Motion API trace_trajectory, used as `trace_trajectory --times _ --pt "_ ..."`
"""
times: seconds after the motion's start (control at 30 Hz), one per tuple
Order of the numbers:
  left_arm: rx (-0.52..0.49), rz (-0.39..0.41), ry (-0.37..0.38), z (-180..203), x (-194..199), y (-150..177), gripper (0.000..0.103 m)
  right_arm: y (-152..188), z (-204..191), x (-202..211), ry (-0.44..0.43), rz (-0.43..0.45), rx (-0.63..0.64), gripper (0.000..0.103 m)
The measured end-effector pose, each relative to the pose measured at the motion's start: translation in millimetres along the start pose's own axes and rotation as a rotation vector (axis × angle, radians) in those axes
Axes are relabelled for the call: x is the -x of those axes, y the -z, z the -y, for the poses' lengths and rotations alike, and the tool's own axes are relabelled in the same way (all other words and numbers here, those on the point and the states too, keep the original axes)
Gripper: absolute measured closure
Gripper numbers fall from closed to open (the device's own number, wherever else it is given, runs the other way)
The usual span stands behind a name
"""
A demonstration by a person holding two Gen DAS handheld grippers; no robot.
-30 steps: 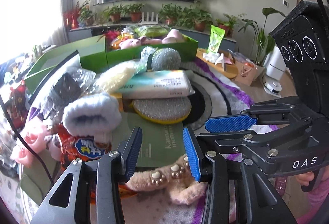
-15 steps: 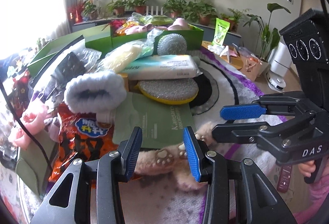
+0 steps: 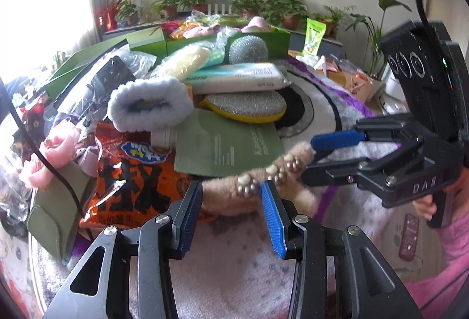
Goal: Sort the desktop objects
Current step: 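Lower both tools toward the brown plush paw toy, then close both tools on the brown plush paw toy from either side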
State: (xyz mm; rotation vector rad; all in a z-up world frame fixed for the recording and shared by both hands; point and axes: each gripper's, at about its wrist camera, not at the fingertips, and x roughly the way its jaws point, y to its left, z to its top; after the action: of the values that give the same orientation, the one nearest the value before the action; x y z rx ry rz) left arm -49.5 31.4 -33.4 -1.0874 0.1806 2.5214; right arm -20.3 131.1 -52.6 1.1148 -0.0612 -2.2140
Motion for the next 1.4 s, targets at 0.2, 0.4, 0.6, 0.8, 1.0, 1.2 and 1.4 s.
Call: trace_trajectory --times 0.2,0.4,0.6,0.8,1.0,1.2,1.4 --pt "0.003 -0.004 0.003 -3.1 -3.4 3.0 0.061 0.6 -4.6 -7.9 0.046 -0.019 0.055 0.043" --pt "-0.001 -0.007 0.019 -6.4 -2.9 5.4 0.061 3.0 -4.1 -11.3 0.058 -0.029 0.071 0.043" --pt "0.006 -0.016 0.034 -8.6 -1.3 5.8 0.061 1.7 -2.3 -14.1 0.062 -0.034 0.053 0.043" --pt "0.018 -0.018 0.047 -13.1 -3.7 7.4 0.061 -0.5 -5.2 -19.9 0.051 -0.043 0.068 0.045" --pt "0.009 -0.019 0.043 -13.6 -4.1 8.1 0.061 -1.7 -4.4 -19.5 0.019 -0.037 0.056 0.065" --pt "0.017 -0.018 0.047 -13.0 -4.0 8.2 0.061 -1.0 -2.9 -16.2 0.023 -0.043 0.033 0.078" --pt "-0.009 -0.018 0.043 -9.2 -6.1 8.0 0.061 8.4 10.2 -7.7 0.055 -0.065 -0.042 0.1"
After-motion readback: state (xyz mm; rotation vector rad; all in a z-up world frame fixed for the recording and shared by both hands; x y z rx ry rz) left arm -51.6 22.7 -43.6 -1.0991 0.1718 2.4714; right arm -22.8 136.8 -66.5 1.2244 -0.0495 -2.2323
